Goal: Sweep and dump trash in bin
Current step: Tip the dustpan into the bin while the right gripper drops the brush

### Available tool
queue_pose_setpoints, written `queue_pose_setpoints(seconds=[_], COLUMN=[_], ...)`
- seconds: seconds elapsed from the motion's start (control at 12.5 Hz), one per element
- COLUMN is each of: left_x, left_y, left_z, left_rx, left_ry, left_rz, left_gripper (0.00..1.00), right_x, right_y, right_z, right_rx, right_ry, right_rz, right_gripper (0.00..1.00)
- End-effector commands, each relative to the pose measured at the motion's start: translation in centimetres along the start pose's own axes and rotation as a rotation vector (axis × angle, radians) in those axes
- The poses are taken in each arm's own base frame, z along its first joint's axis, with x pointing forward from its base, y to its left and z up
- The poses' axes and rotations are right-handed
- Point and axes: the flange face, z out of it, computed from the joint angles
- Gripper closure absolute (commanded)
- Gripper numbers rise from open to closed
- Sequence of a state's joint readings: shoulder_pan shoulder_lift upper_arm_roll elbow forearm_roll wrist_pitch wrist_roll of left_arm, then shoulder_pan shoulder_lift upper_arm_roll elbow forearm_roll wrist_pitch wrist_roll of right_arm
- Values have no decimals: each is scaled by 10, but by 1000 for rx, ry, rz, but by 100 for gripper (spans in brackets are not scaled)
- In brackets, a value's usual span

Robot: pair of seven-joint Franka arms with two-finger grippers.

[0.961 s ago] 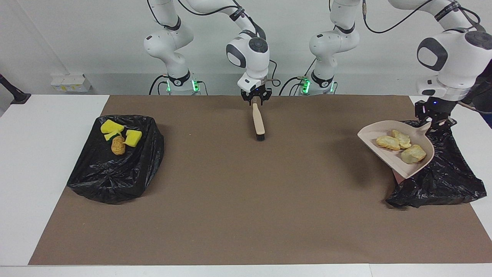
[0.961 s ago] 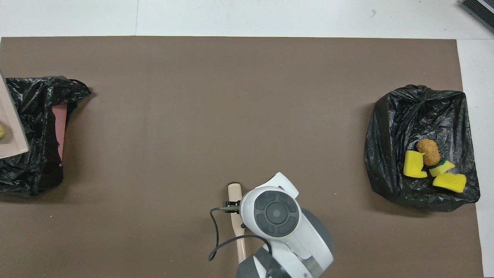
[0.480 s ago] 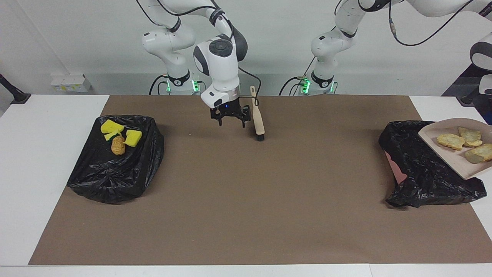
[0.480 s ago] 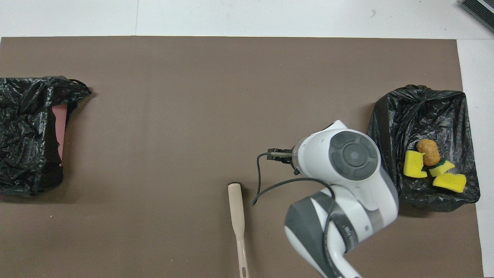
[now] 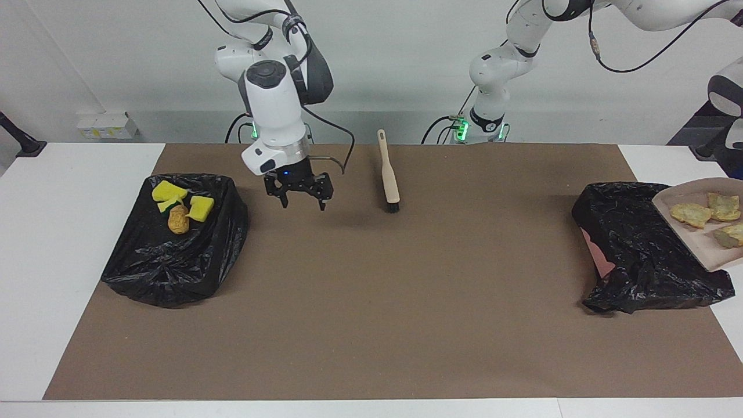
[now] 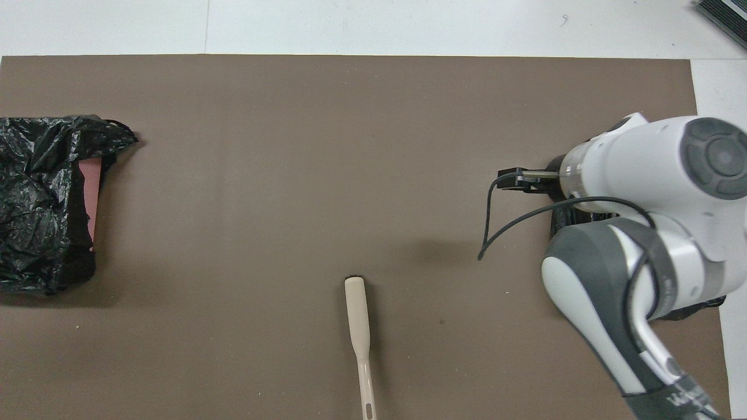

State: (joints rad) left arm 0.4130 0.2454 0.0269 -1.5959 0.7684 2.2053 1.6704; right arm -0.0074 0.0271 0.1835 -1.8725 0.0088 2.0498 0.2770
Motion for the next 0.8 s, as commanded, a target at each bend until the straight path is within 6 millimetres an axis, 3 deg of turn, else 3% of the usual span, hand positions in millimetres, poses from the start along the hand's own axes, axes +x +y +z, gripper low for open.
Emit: queue_pose_setpoints(seconds=[0.0, 0.16, 0.4, 0.56, 0.72], left_x=[5, 22, 33, 48, 66], left_y=[8, 7, 10, 1, -8], left_z=[-9, -27, -39, -61, -88], left_rx=[-1, -2, -9, -19, -26], left_ry=[-81, -170, -266, -392, -461], left_rz=[15, 34, 4, -3, -15], left_gripper=[100, 100, 100, 100, 100], right_x=[14, 15, 3, -4, -13], right_y=[46, 73, 80, 91, 104], right_z=[-41, -71, -111, -139, -154], right_rx=[-35, -51, -67, -75, -66], right_ry=[-12, -18, -82, -121, -129], right_rz=[4, 45, 45, 60, 16], right_gripper=[0, 0, 0, 0, 0])
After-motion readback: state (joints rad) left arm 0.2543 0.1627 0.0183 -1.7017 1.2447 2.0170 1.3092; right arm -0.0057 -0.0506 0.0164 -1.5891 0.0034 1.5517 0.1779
